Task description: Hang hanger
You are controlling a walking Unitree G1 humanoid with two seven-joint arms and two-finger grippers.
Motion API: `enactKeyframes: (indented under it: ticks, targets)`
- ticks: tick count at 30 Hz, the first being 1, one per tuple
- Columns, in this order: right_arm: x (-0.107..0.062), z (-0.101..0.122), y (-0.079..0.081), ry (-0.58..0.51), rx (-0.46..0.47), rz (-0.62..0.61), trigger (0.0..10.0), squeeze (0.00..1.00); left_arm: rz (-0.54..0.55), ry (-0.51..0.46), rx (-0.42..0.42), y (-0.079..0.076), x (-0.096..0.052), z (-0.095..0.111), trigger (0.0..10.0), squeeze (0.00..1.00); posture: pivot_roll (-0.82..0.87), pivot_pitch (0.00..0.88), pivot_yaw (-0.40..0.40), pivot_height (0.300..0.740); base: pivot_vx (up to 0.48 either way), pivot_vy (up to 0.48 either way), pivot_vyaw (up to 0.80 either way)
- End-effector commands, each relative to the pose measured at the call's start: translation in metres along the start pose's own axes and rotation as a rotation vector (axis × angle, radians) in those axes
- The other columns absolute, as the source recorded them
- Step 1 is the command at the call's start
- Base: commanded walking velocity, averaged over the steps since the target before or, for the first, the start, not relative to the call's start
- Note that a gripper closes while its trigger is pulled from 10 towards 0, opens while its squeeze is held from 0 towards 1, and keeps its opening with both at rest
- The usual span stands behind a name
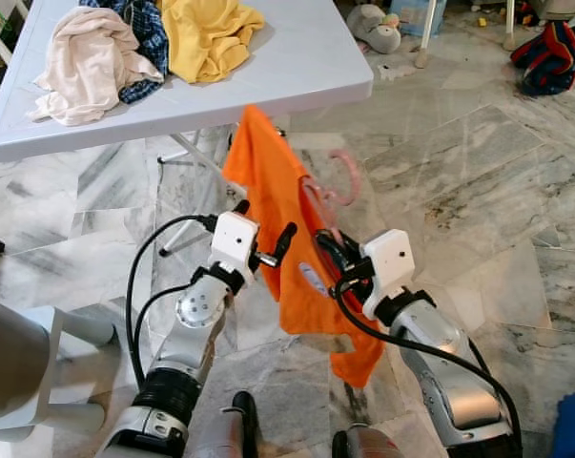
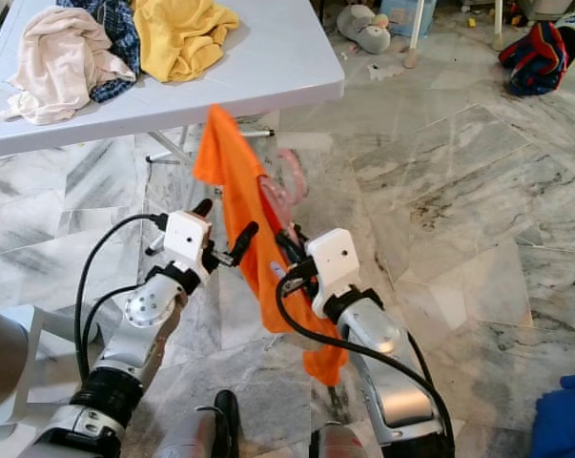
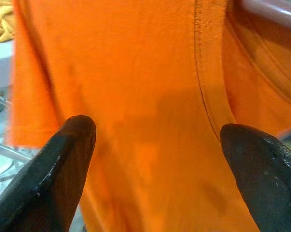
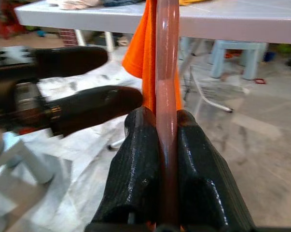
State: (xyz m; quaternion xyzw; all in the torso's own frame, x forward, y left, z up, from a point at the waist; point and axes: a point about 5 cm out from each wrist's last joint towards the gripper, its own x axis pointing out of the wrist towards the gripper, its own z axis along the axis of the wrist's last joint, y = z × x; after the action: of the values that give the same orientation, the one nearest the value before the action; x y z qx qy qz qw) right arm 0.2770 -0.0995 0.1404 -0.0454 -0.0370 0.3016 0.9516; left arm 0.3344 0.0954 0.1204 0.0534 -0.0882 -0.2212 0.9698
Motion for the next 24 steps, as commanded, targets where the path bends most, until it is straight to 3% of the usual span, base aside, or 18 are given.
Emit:
enactKeyframes:
  ticks: [1, 16, 17, 18, 19, 20, 24]
  targets:
    - [-0.001, 0.008, 0.007, -0.036, 0.010, 0.042, 10.0, 0.00, -0.011, 0.012, -0.003, -0.001, -0.001, -0.004, 10.0, 0.00, -0.07, 0.242, 0.019, 0.740, 0.000, 0.000, 0.00]
    - [-0.006, 0.005, 0.008, -0.003, 0.025, 0.078, 10.0, 0.00, -0.072, -0.010, -0.020, -0.005, 0.006, 0.001, 10.0, 0.00, -0.08, 0.242, 0.031, 0.740, 0.000, 0.000, 0.00]
    - [-0.006, 0.004, 0.009, 0.001, 0.028, 0.082, 10.0, 0.00, -0.074, -0.006, -0.026, -0.003, 0.007, 0.001, 4.5, 0.00, -0.08, 0.244, 0.029, 0.740, 0.000, 0.000, 0.00]
    - [-0.006, 0.004, 0.010, 0.002, 0.030, 0.083, 10.0, 0.00, -0.074, -0.004, -0.030, -0.002, 0.007, 0.001, 4.5, 0.00, -0.08, 0.244, 0.029, 0.740, 0.000, 0.000, 0.00]
    - [-0.006, 0.003, 0.010, 0.003, 0.031, 0.088, 10.0, 0.00, -0.075, -0.003, -0.032, -0.001, 0.008, 0.001, 1.8, 0.00, -0.08, 0.245, 0.030, 0.740, 0.000, 0.000, 0.00]
    - [-0.006, 0.004, 0.011, 0.003, 0.032, 0.093, 10.0, 0.00, -0.075, -0.001, -0.033, -0.001, 0.008, 0.001, 0.0, 0.00, -0.08, 0.245, 0.030, 0.740, 0.000, 0.000, 0.00]
    - [-0.007, 0.004, 0.012, 0.008, 0.029, 0.102, 10.0, 0.00, -0.058, 0.009, -0.029, 0.005, 0.010, 0.000, 0.0, 0.00, -0.08, 0.249, 0.033, 0.740, 0.000, 0.000, 0.00]
